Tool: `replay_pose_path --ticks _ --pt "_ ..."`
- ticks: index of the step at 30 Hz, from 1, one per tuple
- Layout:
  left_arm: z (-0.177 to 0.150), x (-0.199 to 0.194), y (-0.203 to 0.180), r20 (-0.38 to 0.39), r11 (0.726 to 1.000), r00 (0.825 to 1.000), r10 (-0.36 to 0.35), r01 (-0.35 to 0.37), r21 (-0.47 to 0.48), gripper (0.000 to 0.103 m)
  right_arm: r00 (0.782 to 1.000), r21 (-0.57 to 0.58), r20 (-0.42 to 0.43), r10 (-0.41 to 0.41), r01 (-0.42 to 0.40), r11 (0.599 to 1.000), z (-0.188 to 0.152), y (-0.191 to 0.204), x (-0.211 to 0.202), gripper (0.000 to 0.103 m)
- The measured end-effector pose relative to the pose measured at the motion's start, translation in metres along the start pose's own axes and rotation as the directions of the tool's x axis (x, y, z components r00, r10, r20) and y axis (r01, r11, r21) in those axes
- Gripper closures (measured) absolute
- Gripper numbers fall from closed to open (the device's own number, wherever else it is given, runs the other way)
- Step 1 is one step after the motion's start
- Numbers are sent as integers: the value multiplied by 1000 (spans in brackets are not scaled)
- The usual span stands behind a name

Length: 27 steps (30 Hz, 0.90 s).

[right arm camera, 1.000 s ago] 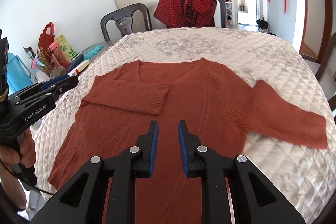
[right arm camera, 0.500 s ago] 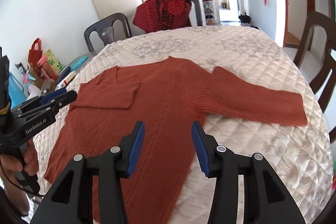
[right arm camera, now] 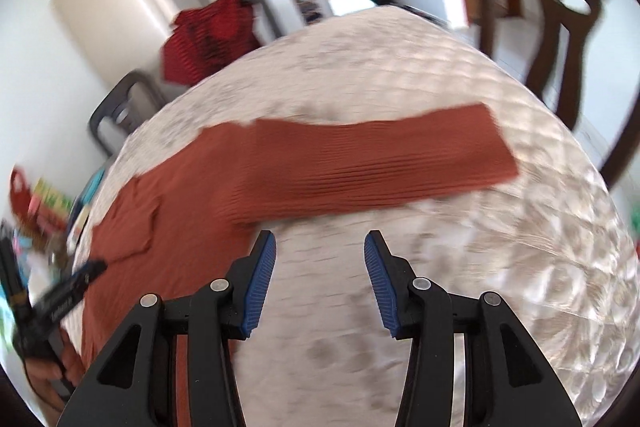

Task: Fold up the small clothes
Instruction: 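Grasp the cuff of the other sleeve with the right tool, then fold the held sleeve across the chest with the right tool and release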

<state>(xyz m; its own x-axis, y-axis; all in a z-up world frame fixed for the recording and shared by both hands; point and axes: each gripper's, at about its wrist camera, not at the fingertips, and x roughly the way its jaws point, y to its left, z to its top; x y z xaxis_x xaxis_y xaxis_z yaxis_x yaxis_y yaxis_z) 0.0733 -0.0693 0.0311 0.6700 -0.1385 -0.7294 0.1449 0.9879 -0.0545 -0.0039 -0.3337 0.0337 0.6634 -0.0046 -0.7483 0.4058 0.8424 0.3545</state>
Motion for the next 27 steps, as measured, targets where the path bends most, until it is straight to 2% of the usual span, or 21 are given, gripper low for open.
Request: replay_pose_path --ticks 4,13,14,16,18,21,23,27 --pt "-4 9 1 -28 1000 999 -25 25 -1 59 1000 147 13 -28 25 989 6 -34 0 56" --pt "-7 13 4 -42 999 998 -37 37 -13 59 992 332 117 -47 6 943 21 -71 0 57" --pt "-7 13 4 -42 999 998 -39 38 -14 59 990 350 128 -61 12 937 22 -76 0 60" --pt "-7 14 5 -43 999 998 -41 41 -14 58 989 373 127 -78 25 927 26 -82 3 84" --pt "-7 14 4 -42 999 998 -39 39 -12 57 990 391 119 -80 27 920 30 -88 8 96" --pt "-6 14 4 -42 999 998 -42 42 -14 57 990 363 132 -57 5 932 37 -80 4 97" --pt "-6 12 5 -40 999 998 -48 47 -19 57 986 295 164 -17 -32 955 45 -60 -6 97" --pt "-2 4 11 -27 997 997 -69 68 -39 57 973 125 184 141 -166 978 58 2 -22 97"
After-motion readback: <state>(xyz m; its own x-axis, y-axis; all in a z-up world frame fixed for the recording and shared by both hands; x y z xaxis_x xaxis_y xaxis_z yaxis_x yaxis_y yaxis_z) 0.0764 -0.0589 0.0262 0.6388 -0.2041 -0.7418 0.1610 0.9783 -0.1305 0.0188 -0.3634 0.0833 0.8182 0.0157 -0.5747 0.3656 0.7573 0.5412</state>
